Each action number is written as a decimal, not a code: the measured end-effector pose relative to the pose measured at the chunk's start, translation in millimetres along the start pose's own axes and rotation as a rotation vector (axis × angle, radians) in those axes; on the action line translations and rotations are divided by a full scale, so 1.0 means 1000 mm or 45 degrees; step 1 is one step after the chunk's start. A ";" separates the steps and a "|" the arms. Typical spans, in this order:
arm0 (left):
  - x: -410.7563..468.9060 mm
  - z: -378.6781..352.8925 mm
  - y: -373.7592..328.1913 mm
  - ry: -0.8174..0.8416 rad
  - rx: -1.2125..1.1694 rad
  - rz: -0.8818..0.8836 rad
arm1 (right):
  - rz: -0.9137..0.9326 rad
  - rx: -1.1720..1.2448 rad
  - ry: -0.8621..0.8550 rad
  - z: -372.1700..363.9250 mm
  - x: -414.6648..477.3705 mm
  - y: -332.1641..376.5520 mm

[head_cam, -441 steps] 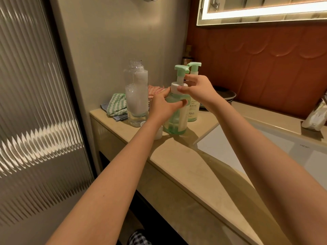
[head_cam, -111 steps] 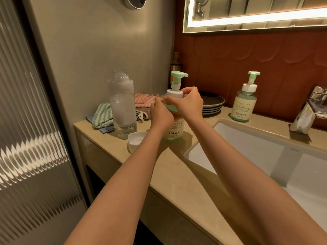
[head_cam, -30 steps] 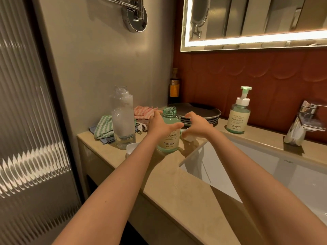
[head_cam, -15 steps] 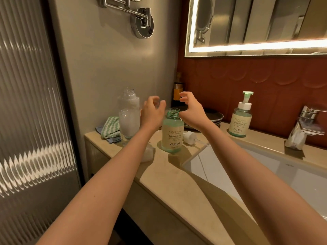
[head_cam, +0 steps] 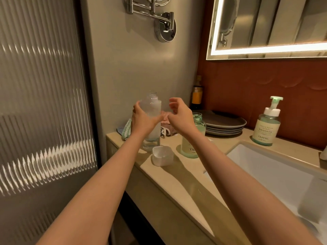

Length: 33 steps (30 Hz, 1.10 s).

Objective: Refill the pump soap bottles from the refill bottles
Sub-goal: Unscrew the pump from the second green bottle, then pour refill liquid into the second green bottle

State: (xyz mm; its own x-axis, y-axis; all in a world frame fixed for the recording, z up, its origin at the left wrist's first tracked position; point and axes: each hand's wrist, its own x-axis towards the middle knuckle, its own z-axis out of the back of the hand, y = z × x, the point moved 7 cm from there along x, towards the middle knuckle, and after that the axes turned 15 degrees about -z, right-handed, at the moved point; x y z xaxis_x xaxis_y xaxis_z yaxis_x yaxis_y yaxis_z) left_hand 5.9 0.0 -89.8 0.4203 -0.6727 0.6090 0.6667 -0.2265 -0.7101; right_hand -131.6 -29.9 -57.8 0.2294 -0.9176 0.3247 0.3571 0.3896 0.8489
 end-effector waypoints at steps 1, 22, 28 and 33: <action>0.000 -0.004 0.005 0.049 -0.032 0.053 | -0.015 -0.022 0.014 -0.006 0.002 -0.002; 0.024 0.020 -0.071 0.101 -0.430 -0.261 | 0.034 0.341 0.242 0.005 -0.004 0.021; 0.023 -0.012 -0.075 0.161 -0.732 -0.061 | 0.069 0.463 0.196 0.064 -0.016 0.030; -0.019 -0.074 -0.054 0.802 -0.225 -0.017 | 0.014 0.321 0.076 0.117 -0.012 0.014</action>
State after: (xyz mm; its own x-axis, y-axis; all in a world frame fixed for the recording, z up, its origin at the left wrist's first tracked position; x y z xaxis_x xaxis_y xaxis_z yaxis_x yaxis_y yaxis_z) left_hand -83.8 -27.0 -89.2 -0.0640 -0.9408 0.3330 0.5356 -0.3139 -0.7840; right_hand -235.0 -22.6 -1.1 0.2876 -0.9042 0.3157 0.1187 0.3607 0.9251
